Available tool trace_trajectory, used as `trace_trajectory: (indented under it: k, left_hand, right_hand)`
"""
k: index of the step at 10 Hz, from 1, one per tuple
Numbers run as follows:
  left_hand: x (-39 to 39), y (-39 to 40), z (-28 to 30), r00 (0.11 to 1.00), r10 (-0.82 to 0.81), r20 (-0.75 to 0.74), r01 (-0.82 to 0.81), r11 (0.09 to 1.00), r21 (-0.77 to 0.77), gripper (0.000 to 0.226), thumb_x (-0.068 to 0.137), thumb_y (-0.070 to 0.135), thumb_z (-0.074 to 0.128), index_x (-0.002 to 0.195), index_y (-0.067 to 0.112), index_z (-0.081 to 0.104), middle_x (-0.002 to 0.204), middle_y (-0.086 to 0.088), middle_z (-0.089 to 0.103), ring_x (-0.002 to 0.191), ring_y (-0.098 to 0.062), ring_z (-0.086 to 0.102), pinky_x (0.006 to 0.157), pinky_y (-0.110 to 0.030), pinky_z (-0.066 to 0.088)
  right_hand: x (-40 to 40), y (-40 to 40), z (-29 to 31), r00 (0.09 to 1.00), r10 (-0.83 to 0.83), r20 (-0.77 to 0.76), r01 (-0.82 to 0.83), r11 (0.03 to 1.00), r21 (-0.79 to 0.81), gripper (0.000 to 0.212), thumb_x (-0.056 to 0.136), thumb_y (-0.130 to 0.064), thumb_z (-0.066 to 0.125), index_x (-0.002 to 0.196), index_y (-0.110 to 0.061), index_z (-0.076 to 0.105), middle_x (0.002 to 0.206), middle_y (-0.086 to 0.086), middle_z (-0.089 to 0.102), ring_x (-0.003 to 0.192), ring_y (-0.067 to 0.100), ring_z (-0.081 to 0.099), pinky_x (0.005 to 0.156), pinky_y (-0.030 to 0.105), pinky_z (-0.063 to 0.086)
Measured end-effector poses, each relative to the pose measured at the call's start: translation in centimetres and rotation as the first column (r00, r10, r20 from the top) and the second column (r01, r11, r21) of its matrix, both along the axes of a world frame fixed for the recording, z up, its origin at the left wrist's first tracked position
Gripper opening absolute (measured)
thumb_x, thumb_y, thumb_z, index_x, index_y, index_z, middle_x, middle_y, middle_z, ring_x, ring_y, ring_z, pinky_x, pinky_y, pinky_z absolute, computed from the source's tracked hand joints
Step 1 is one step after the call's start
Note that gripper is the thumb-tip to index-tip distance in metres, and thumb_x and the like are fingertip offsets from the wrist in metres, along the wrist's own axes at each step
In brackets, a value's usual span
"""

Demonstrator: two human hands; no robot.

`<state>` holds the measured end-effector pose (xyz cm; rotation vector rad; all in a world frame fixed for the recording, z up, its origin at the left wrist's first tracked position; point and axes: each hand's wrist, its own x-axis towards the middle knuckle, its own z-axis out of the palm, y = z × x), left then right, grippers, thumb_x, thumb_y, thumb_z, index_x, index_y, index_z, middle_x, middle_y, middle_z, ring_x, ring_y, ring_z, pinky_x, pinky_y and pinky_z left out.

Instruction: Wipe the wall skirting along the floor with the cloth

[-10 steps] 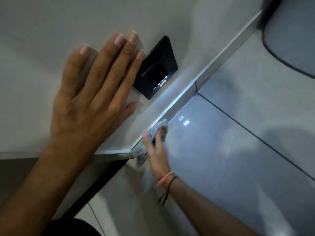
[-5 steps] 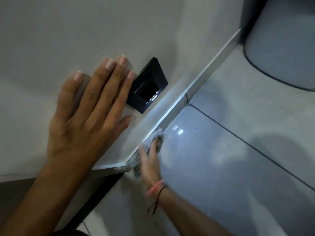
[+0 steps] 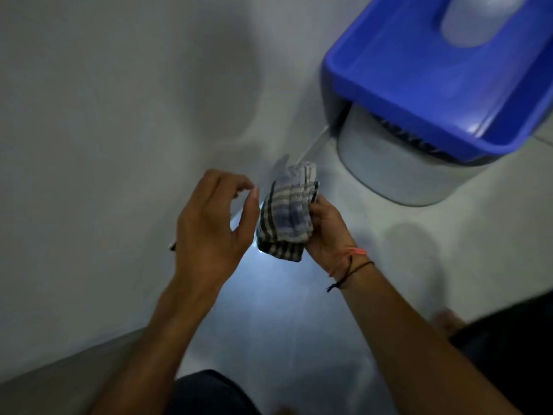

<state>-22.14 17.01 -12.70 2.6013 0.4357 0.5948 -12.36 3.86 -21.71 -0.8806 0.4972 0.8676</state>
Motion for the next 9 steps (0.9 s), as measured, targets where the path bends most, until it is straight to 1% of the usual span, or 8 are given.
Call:
trace_trajectory:
  k: [1,2,3,4,5,6,7,9]
  left_hand:
    - [4.7,-3.5,3.6,0.904,0.171,-0.393,-0.417,0.562,-0.714,0.036,0.113,0.037,0.062,0.111,0.003,0.074,0.091,-0.003,0.073,0.076,-0.015,0.069,0.08,-0.043,0.064]
    - [8.5,-6.5,7.1,0.853,-0.081,-0.516,-0.521,-0.078,-0.85,0.031,0.112,0.038,0.061,0.102,0.012,0.074,0.081,-0.001,0.079,0.07,-0.016,0.076,0.062,-0.029,0.064]
    - [11.9,-10.1,8.2,0.893,-0.102,-0.439,-0.45,-0.139,-0.882,0.016,0.108,0.01,0.065,0.095,0.014,0.074,0.077,-0.003,0.076,0.073,-0.02,0.072,0.059,-0.024,0.064]
    - [16.1,-13.7,8.6,0.862,0.126,-0.492,-0.48,-0.113,-0.87,0.023,0.101,-0.002,0.074,0.096,0.018,0.065,0.079,-0.003,0.074,0.059,-0.008,0.074,0.048,-0.018,0.06]
    - [20.7,-15.9,8.5,0.797,0.346,-0.495,-0.514,-0.042,-0.857,0.04,0.093,-0.005,0.083,0.09,0.022,0.054,0.091,-0.013,0.072,0.069,-0.016,0.075,0.058,-0.033,0.069]
    - [24.5,-16.9,8.0,0.735,0.479,-0.48,-0.61,0.156,-0.777,0.031,0.09,-0.005,0.085,0.095,0.015,0.063,0.097,-0.015,0.072,0.097,-0.036,0.076,0.089,-0.051,0.067]
    - [27.6,-18.2,7.3,0.721,0.439,-0.537,-0.682,0.31,-0.663,0.021,0.1,0.005,0.077,0.12,0.001,0.076,0.118,-0.018,0.078,0.114,-0.036,0.073,0.092,-0.036,0.059]
    - [28.7,-21.1,9.5,0.615,0.209,-0.76,-0.737,0.496,-0.459,0.037,0.106,0.027,0.069,0.138,0.009,0.07,0.136,-0.015,0.07,0.124,-0.037,0.068,0.102,-0.046,0.058]
  right_hand:
    - [4.1,-5.4,8.0,0.996,0.089,-0.014,-0.089,0.996,0.017,0.042,0.1,-0.01,0.035,0.116,-0.008,0.074,0.106,0.015,0.075,0.092,0.029,0.073,0.084,0.037,0.062]
    - [9.0,-9.2,14.5,0.983,0.177,0.047,-0.178,0.984,0.011,0.049,0.098,-0.022,0.037,0.084,-0.008,0.083,0.083,0.013,0.081,0.072,0.025,0.079,0.066,0.031,0.065]
    - [13.4,-10.7,17.7,0.866,0.471,0.171,-0.406,0.86,-0.309,0.022,0.095,-0.02,0.061,0.091,-0.007,0.078,0.084,0.011,0.076,0.068,0.018,0.074,0.069,0.03,0.06]
    - [18.1,-11.5,17.4,0.618,0.735,0.28,-0.387,0.594,-0.706,0.019,0.092,-0.007,0.071,0.108,0.004,0.072,0.096,0.018,0.074,0.083,0.022,0.068,0.087,0.045,0.061]
    - [23.4,-10.3,17.2,0.427,0.865,0.263,-0.249,0.392,-0.886,0.036,0.086,-0.015,0.078,0.116,0.002,0.068,0.102,0.016,0.069,0.093,0.026,0.061,0.089,0.036,0.054]
    - [27.9,-8.8,17.0,0.37,0.896,0.244,-0.227,0.342,-0.912,0.048,0.083,-0.02,0.082,0.124,-0.004,0.061,0.103,0.013,0.068,0.09,0.025,0.061,0.074,0.022,0.044]
    - [30.8,-8.7,15.1,0.227,0.967,0.113,-0.294,0.178,-0.939,0.044,0.091,-0.015,0.071,0.131,-0.003,0.057,0.122,0.023,0.069,0.111,0.038,0.066,0.082,0.033,0.046]
    - [32.6,-11.2,15.4,-0.138,0.987,-0.077,-0.429,-0.129,-0.894,0.063,0.1,-0.003,0.056,0.157,-0.003,0.03,0.163,0.022,0.039,0.151,0.041,0.038,0.122,0.045,0.035]
